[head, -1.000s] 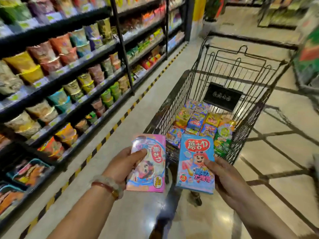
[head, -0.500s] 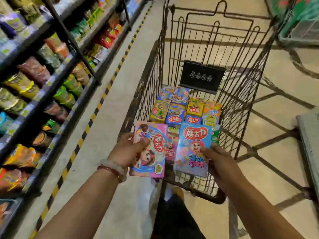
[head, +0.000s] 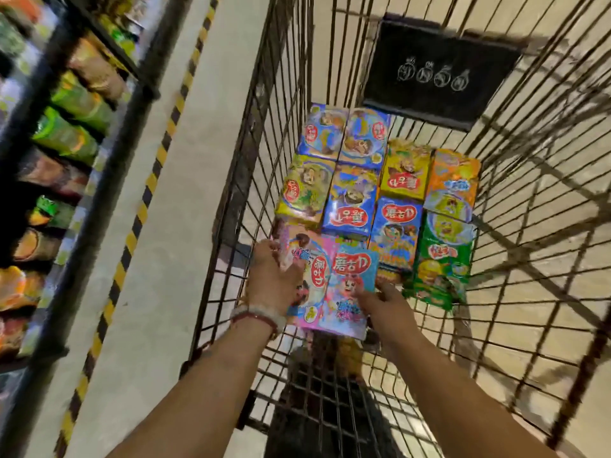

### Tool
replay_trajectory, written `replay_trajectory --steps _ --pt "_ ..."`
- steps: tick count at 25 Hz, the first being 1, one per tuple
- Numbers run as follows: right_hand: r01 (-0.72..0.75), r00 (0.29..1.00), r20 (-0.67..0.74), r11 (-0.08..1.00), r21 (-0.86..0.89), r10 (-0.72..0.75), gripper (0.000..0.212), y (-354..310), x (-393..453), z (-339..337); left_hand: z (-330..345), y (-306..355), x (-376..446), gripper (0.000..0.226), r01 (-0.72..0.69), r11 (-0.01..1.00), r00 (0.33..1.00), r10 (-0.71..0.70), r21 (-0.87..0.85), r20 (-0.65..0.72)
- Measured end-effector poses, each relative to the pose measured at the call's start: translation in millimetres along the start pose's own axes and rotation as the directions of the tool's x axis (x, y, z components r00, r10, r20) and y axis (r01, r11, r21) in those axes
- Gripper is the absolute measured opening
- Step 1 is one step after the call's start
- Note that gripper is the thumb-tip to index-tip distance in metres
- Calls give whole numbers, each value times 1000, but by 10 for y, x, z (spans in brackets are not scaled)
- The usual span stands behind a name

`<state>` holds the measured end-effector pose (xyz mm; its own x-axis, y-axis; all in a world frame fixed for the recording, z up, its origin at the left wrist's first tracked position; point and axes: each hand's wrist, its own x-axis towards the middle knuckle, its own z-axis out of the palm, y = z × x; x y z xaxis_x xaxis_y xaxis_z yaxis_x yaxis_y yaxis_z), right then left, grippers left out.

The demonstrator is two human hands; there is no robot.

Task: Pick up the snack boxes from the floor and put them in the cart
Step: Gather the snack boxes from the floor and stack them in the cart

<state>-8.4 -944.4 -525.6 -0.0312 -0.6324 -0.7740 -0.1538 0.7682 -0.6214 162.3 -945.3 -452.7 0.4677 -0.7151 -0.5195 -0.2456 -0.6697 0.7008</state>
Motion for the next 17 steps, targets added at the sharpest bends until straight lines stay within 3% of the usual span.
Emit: replay_trajectory --steps 3,5,7,8,10,12,13,17 --pt "34 998 -49 993 -116 -40 27 79 95 95 65 -191 220 28 -93 968 991 112 235 -72" --pt "88 991 -77 964 -251 -110 20 77 77 133 114 -307 291 41 -168 906 974 214 389 -78" --pt "197 941 -169 881 -430 -293 32 75 43 165 171 -351 286 58 -293 780 929 369 553 -29" --pt "278 873 -203 795 -539 -443 40 83 24 188 201 -373 289 59 -350 690 903 429 634 32" --pt "384 735 -114 548 -743 -669 54 141 21 291 240 -370 290 49 -420 609 890 423 673 172" --pt "469 650 138 251 -846 -747 55 200 63 399 262 -428 329 41 -471 583 871 425 662 245" --pt "494 627 216 168 -853 -749 54 214 99 456 267 -465 354 42 -476 571 871 412 669 268" --pt "491 634 259 120 -863 -729 55 195 210 545 258 -509 418 50 -491 560 858 443 667 261"
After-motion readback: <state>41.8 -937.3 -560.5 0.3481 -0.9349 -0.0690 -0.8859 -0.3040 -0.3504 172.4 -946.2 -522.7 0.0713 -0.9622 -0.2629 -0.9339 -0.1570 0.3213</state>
